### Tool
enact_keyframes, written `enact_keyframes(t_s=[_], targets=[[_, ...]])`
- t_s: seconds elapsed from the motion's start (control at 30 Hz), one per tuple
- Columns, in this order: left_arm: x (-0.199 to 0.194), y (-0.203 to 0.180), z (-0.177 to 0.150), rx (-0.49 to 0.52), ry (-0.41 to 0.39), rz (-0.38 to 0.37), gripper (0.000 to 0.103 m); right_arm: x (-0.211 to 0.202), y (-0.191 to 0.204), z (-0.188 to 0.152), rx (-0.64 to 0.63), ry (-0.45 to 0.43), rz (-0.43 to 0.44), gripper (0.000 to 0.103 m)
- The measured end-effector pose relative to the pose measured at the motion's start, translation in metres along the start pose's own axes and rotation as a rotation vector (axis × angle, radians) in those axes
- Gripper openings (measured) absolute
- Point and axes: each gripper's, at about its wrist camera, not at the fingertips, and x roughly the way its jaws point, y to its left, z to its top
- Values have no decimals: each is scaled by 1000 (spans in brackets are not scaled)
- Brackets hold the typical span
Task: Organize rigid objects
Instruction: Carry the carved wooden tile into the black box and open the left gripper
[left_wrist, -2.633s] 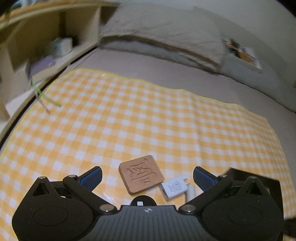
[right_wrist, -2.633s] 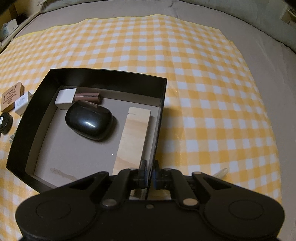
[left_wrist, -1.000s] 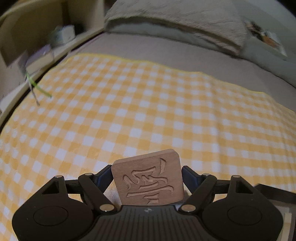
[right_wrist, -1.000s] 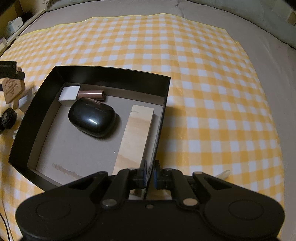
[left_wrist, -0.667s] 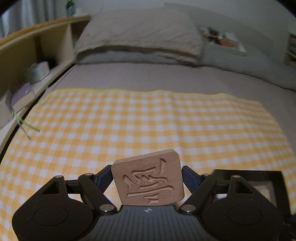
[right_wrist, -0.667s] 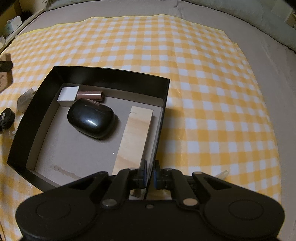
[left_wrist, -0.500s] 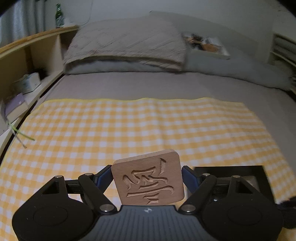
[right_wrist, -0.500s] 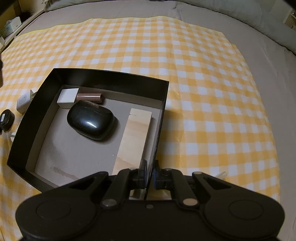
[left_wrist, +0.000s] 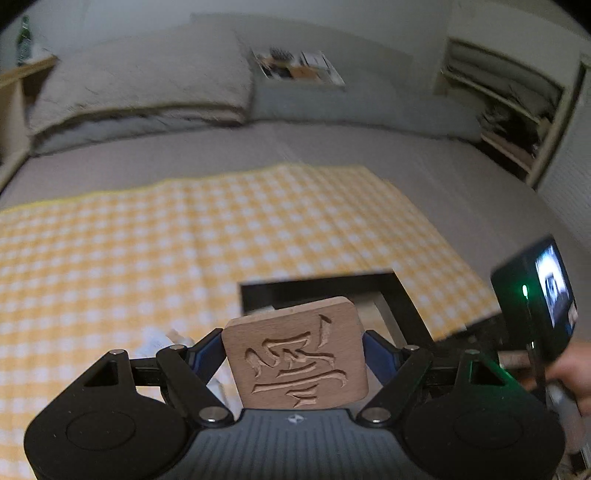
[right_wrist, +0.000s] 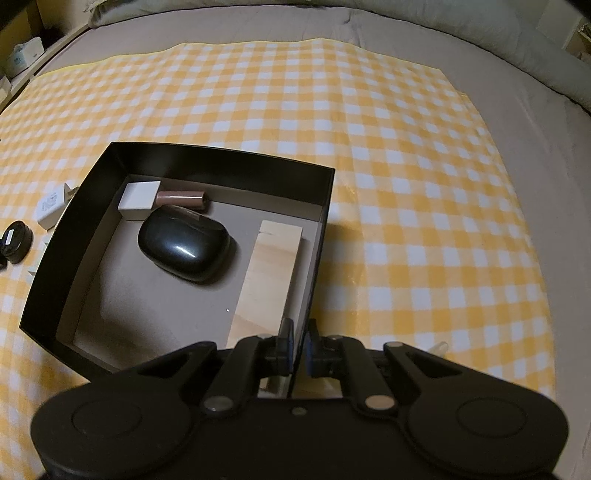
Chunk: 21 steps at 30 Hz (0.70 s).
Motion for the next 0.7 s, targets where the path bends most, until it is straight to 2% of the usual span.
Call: enact_keyframes(t_s=[0.2,0.3,0.5,0.7], targets=[[28,-20,-14,21,114,-48,80,-2,0,-1,-3,0,0,6],[42,-26,-19,49,158,-46,80,-2,0,-2,-3,0,1,6],[57,-27,-27,81,194,-30,80,-2,1,-2,-1,3,5,6],[63,-29,-26,113,196,-4,81,-3,0,-2,-5,4,4,6]])
